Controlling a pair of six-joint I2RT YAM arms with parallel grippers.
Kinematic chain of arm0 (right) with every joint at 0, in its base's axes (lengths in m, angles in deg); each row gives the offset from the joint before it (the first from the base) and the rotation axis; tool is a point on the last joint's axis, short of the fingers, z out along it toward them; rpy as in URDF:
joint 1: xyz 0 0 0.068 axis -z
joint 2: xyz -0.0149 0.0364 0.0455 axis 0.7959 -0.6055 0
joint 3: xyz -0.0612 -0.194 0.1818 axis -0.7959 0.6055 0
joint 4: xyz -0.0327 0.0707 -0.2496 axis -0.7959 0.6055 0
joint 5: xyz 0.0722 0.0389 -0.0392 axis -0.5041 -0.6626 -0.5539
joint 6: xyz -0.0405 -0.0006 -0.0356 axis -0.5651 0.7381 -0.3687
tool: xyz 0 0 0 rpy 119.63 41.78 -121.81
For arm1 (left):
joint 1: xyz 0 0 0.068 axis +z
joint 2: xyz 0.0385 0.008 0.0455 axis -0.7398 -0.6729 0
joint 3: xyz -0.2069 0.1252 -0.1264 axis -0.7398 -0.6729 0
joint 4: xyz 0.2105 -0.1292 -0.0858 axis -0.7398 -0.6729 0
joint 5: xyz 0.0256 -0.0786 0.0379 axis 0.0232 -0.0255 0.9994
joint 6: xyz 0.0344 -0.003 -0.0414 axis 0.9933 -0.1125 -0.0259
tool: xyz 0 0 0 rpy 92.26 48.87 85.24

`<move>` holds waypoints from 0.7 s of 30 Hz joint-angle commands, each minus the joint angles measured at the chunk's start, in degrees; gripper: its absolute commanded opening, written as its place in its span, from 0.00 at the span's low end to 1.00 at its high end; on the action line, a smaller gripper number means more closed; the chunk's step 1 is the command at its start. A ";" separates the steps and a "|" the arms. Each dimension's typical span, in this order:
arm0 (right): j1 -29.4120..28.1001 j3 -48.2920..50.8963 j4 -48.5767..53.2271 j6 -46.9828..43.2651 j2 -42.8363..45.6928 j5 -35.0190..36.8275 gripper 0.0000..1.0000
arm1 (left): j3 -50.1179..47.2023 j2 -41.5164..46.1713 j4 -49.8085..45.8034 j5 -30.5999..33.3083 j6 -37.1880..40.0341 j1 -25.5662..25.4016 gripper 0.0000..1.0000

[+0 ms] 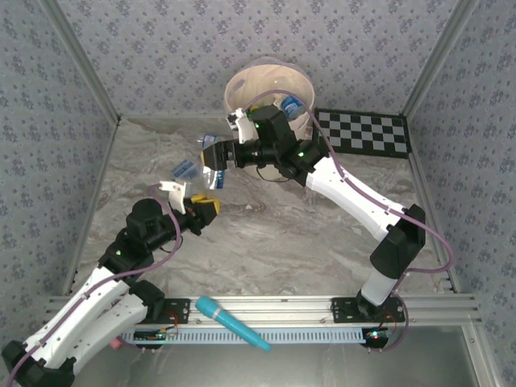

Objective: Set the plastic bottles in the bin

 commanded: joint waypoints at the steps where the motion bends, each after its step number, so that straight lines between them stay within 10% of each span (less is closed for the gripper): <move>1: 0.32 0.50 -2.76 0.89 1.43 -4.49 0.90 | 2.85 -0.02 3.18 -2.17 -0.72 -0.37 0.20; 13: 0.08 1.20 -2.84 -0.41 3.68 -1.10 0.70 | 3.29 -0.10 2.61 -0.36 -1.16 -0.34 0.37; 21: 0.91 0.14 -0.67 -1.53 5.12 1.32 0.67 | 3.37 -0.02 1.92 1.27 -1.60 -0.32 0.98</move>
